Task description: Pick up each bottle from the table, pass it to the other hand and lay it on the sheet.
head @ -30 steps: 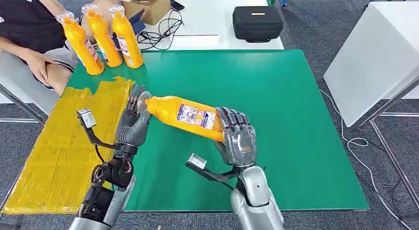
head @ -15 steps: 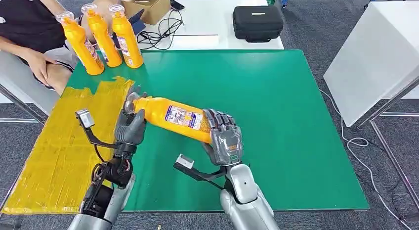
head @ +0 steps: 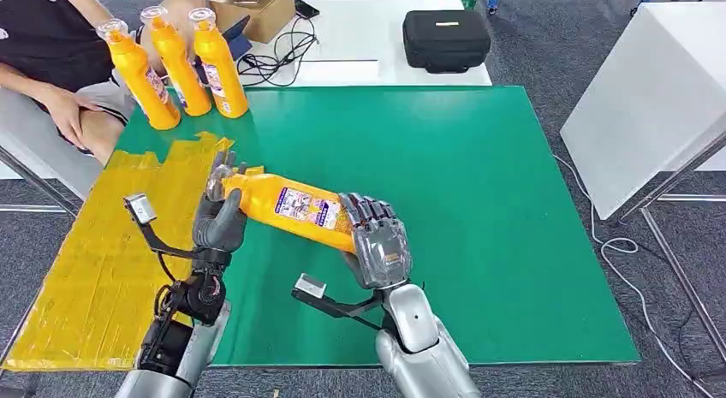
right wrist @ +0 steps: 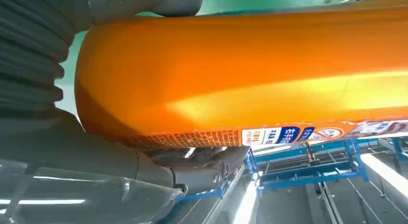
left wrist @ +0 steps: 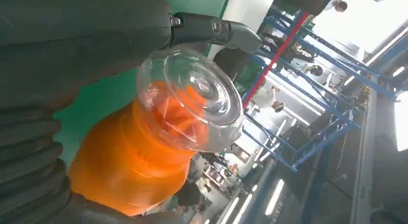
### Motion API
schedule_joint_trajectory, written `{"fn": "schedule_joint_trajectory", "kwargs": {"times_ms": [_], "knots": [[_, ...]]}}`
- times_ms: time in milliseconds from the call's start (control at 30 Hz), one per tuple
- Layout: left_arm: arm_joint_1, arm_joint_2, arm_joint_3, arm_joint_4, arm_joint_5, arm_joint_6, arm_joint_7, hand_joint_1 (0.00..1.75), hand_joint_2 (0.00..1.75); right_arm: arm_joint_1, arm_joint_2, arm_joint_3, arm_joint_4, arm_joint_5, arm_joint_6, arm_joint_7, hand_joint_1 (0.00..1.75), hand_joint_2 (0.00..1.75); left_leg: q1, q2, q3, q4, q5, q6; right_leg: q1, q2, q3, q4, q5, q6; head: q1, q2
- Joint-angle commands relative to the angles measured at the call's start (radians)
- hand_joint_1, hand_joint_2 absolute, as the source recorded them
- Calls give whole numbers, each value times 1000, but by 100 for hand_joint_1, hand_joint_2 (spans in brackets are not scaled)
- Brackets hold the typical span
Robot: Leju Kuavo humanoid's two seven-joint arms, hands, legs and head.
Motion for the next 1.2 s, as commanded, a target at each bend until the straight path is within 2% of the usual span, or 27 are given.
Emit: {"fn": "schedule_joint_trajectory", "kwargs": {"times_ms": [33,300,333,400,633,900,933,967,1000,1200], "knots": [[-38,-79,-100,-16,29,-13,56,0,175,-35,-11,44,4,-18,5,-81,175,175,1,-3,0,1,-1,0,1,-4,2,0,-1,1,0,0],[-50,-83,-138,-51,49,1,88,0,175,-41,-11,58,-8,-25,5,-93,175,175,0,-2,0,1,0,-1,0,-3,2,0,-1,1,0,0],[-50,-83,-138,-51,49,1,88,0,175,-41,-11,58,-8,-25,5,-93,175,175,2,-3,4,2,-3,-1,1,-5,7,0,-3,2,0,0],[-50,-83,-138,-51,49,1,88,0,175,-41,-11,58,-8,-25,5,-93,175,175,1,-2,1,0,0,0,1,-2,2,-1,-1,1,0,0],[-61,-87,-168,-78,61,2,94,0,175,-61,-11,65,8,-49,5,-107,175,175,1,-2,1,1,-1,0,1,-3,3,0,-1,1,0,0],[-39,-83,-182,-202,-32,127,30,0,175,-97,-11,150,73,-87,5,-58,175,175,1,0,2,0,-1,-1,1,-1,3,-1,-1,1,0,0],[-31,-82,-185,-215,-45,142,15,24,175,-95,-11,150,74,-93,5,-57,175,175,1,0,1,0,-1,0,0,0,2,-1,0,1,0,0],[-30,-82,-185,-218,-50,148,10,169,175,-95,-11,148,76,-93,5,-56,175,175,1,0,3,1,-2,-1,1,-1,5,-1,-1,1,0,0],[-26,-81,-188,-224,-59,160,-4,175,175,-94,-11,148,85,-97,5,-55,175,175,1,-1,3,0,-1,-1,1,-2,4,-1,-1,1,0,0],[-29,-82,-191,-243,-80,185,-38,175,175,-96,-11,154,81,-135,5,-64,175,175,1,-2,3,1,-1,-1,1,-3,5,-1,-1,1,0,0]]}}
